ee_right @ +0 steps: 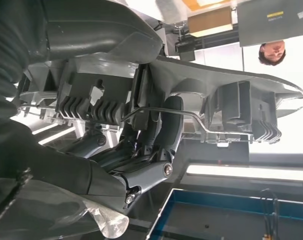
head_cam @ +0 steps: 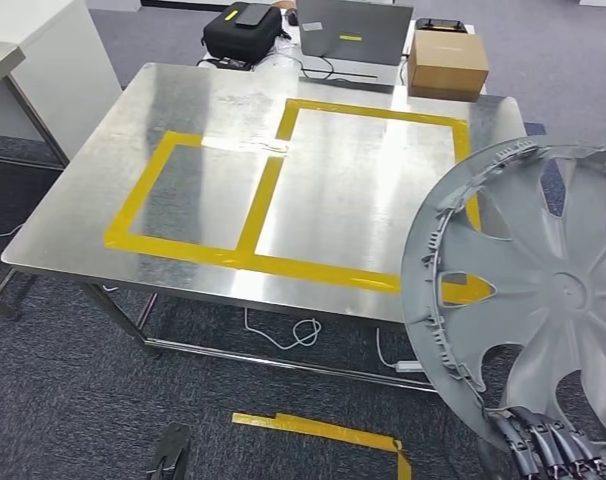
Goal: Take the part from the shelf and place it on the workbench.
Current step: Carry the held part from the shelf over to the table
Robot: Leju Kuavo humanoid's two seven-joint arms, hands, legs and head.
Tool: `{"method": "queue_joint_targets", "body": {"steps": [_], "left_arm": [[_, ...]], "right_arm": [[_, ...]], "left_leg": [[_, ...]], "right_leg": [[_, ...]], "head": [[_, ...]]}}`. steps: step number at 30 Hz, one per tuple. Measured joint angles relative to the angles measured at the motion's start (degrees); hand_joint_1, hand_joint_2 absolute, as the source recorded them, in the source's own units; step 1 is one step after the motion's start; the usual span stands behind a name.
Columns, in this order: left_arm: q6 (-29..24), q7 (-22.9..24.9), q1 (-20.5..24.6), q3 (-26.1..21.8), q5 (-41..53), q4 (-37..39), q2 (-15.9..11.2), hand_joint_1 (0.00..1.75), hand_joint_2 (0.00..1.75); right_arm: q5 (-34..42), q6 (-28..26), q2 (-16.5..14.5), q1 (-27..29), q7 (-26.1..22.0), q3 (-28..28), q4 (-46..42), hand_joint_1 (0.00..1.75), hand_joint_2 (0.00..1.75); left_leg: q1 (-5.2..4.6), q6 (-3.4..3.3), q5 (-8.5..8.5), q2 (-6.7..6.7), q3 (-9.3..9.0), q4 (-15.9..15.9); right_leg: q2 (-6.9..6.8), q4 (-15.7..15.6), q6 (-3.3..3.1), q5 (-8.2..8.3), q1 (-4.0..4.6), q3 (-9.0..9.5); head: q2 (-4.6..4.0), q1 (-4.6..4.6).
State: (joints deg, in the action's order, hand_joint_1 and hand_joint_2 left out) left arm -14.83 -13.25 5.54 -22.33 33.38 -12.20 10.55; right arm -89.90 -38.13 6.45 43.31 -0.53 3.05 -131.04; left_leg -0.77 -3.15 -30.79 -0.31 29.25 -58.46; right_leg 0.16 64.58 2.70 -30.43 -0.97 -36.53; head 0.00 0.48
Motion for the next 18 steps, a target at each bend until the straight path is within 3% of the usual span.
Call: {"method": "queue_joint_targets", "body": {"steps": [2,4,7,10,12,13,15,16,18], "left_arm": [[0.0,0.0,0.0,0.0,0.0,0.0,0.1,0.00,0.00],[0.1,0.1,0.0,-0.1,0.0,0.0,0.2,0.00,0.00],[0.1,0.1,0.2,-0.1,0.0,0.0,0.2,0.00,0.00],[0.1,0.1,0.4,-0.1,0.0,0.0,0.2,0.00,0.00],[0.1,0.1,0.2,-0.1,0.0,0.0,0.1,0.00,0.00],[0.1,0.1,0.1,-0.1,0.0,0.0,0.1,0.00,0.00],[0.0,0.1,0.0,-0.1,0.0,0.0,0.1,0.00,0.00],[0.0,0.1,0.0,-0.1,0.0,0.0,0.1,0.00,0.00],[0.0,0.1,-0.1,-0.1,0.0,0.1,0.0,0.00,0.00]], "right_arm": [[0.0,0.0,0.0,0.0,0.0,0.0,0.0,1.75,1.75],[0.0,0.0,0.0,0.1,0.0,0.0,0.0,1.75,1.75],[0.0,0.1,0.0,0.3,0.1,0.1,0.0,1.75,1.75],[0.0,0.1,0.0,0.1,0.2,0.1,0.0,1.75,1.75],[0.0,0.1,0.0,0.1,0.3,0.1,0.0,1.75,1.75],[0.0,0.1,0.0,0.1,0.4,0.2,0.0,1.75,1.75],[0.0,0.0,0.0,0.1,0.9,0.6,0.0,1.75,1.75],[0.0,0.0,0.0,0.0,1.2,0.9,0.0,1.75,1.75],[0.0,0.0,0.0,-0.2,1.7,1.4,0.0,1.75,1.75]], "left_leg": [[-0.02,0.62,-0.84,-0.02,-0.62,0.1],[-0.06,1.45,-1.07,0.05,-1.16,-0.2],[0.03,2.51,-1.88,0.10,-1.21,-2.9],[0.64,3.61,-5.90,0.10,4.03,-11.7],[0.94,3.98,-6.88,0.11,7.19,-14.9],[1.00,4.00,-5.55,0.11,7.56,-13.8],[0.97,3.61,-0.21,0.13,6.51,-7.9],[0.79,3.32,1.43,0.15,6.18,-5.3],[0.37,2.55,2.49,0.16,6.09,-2.9]], "right_leg": [[-0.28,-4.3,-0.61,0.77,0.32,1.51],[-0.37,-5.3,-1.46,0.20,0.55,2.06],[-0.32,-6.2,-2.32,1.11,0.10,4.42],[-0.28,-6.4,-2.70,0.19,-0.07,5.71],[-0.09,-6.4,-2.60,-0.67,-0.10,6.56],[-0.02,-6.4,-2.47,-1.19,-0.12,7.21],[-0.04,-6.4,-2.17,-2.35,-0.15,8.57],[-0.05,-6.5,-1.98,-2.83,-0.14,9.12],[-0.06,-6.5,-1.39,-3.42,-0.14,9.56]], "head": [[0.00,0.00],[0.00,-0.02],[0.00,-0.22],[0.00,-0.64],[0.00,-0.67],[0.00,-0.69],[0.00,-0.63],[-0.01,-0.52],[-0.01,-0.32]]}}
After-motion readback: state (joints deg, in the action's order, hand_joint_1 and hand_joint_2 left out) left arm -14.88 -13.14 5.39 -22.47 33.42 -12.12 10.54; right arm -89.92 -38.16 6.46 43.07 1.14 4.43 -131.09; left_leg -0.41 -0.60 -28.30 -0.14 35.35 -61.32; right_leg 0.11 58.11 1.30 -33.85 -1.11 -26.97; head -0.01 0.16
